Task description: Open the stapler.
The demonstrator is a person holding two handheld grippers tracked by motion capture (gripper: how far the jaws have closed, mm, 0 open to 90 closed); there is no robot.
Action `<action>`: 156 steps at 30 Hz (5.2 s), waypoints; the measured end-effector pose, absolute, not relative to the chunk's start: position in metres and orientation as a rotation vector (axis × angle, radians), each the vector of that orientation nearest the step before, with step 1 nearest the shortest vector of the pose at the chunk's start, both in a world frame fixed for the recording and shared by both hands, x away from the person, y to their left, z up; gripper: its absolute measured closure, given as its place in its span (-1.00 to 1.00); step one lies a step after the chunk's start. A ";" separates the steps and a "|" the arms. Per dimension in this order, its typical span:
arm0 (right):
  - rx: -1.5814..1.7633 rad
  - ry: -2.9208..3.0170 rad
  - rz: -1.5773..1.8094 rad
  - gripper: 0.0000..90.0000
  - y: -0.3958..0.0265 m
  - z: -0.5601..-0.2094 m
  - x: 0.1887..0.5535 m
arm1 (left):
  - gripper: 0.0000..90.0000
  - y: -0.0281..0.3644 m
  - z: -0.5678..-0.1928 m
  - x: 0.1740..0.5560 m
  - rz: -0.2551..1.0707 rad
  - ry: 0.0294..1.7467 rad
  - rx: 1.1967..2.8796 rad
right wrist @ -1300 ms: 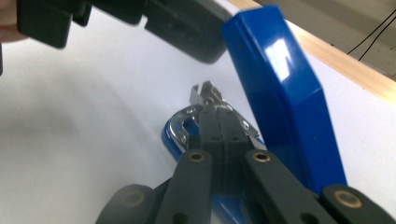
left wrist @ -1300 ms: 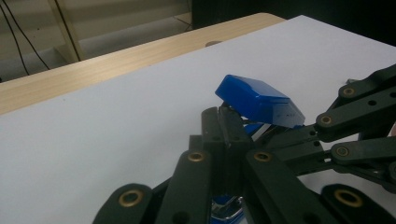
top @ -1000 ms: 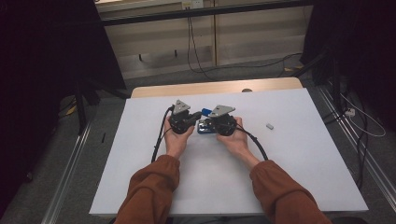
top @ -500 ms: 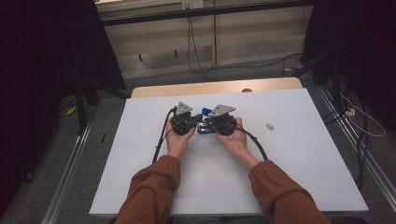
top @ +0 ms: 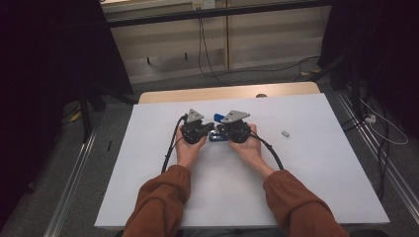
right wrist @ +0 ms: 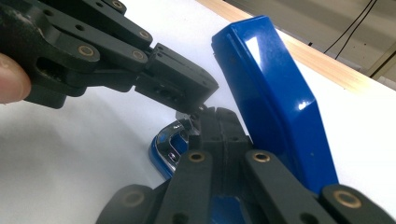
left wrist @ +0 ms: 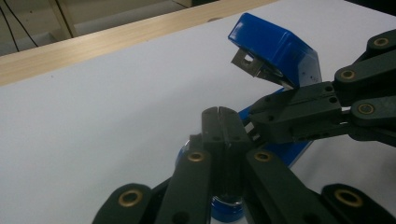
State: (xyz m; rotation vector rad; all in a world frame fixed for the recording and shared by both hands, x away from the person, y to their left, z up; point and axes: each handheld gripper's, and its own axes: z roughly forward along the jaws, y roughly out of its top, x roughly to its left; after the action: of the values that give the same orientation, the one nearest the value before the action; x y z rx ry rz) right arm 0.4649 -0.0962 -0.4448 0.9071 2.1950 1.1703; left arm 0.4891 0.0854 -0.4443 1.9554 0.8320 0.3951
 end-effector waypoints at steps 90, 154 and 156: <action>0.998 2.085 1.171 1.00 -0.102 -0.438 0.462 | 1.00 0.083 -0.451 0.487 0.438 0.835 1.979; 1.089 1.987 1.232 1.00 -0.131 -0.429 0.457 | 1.00 0.082 -0.451 0.486 0.449 0.833 1.982; 1.098 1.982 1.234 1.00 -0.132 -0.429 0.458 | 1.00 0.083 -0.451 0.487 0.447 0.835 1.982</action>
State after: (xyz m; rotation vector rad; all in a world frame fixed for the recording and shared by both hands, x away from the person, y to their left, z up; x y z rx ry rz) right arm 0.4575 -0.1322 -0.4290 1.0981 1.9822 1.2336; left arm 0.4866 0.0826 -0.4513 1.9820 0.8351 0.4468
